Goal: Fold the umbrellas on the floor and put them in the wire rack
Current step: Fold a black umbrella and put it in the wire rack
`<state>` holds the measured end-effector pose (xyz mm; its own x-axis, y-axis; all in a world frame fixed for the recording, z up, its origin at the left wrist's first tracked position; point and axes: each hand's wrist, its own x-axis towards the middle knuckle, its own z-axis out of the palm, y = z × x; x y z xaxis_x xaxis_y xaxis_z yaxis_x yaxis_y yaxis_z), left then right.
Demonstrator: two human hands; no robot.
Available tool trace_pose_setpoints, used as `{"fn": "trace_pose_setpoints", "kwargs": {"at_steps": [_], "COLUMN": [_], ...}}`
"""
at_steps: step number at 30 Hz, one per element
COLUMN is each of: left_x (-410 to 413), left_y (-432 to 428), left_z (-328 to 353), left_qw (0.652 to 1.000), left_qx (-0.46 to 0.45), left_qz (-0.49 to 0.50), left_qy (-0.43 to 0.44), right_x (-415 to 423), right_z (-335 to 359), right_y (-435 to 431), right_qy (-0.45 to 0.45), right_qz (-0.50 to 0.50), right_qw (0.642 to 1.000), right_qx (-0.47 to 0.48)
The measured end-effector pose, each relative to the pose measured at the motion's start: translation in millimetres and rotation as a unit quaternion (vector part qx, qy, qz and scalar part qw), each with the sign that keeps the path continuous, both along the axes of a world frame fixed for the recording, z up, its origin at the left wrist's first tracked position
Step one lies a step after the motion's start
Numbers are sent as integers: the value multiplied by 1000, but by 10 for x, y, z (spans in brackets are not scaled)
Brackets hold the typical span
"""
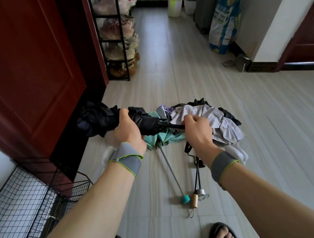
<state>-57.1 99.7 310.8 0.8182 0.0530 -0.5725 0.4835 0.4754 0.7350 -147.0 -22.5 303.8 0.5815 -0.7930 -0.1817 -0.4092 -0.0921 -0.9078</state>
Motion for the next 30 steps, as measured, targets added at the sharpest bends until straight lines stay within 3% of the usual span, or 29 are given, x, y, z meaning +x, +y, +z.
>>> {"fn": "trace_pose_setpoints", "kwargs": {"at_steps": [4,6,8,10,12,16,20,27,30], "left_x": [-3,-30,-99,-124,-101,-18,-6,-37,-4], "left_y": [15,-19,-71,-97,-93,-49,-26,-16,27], "left_z": [15,-2,15,38,57,50,35,51,64], "left_qw": [1000,1000,1000,998,998,999,999,1000,1000], "left_qx": [10,7,-21,-44,-33,-8,-1,0,3], "left_qz": [20,10,-11,-35,-50,-50,-36,-15,-26], "left_qy": [-10,-7,2,15,7,-3,11,13,6], "right_x": [13,30,19,4,18,51,60,71,83], "right_z": [24,-6,-14,-6,-24,-63,-31,-14,-23], "right_y": [-30,52,223,313,282,206,216,365,343], "right_qy": [36,25,-54,-132,-130,-63,-18,-33,-34], "right_qz": [9,37,44,40,48,94,128,88,119], "right_qw": [990,998,992,973,973,990,986,983,980], "right_qx": [138,44,-105,-184,-183,-89,-107,-159,-155]}}
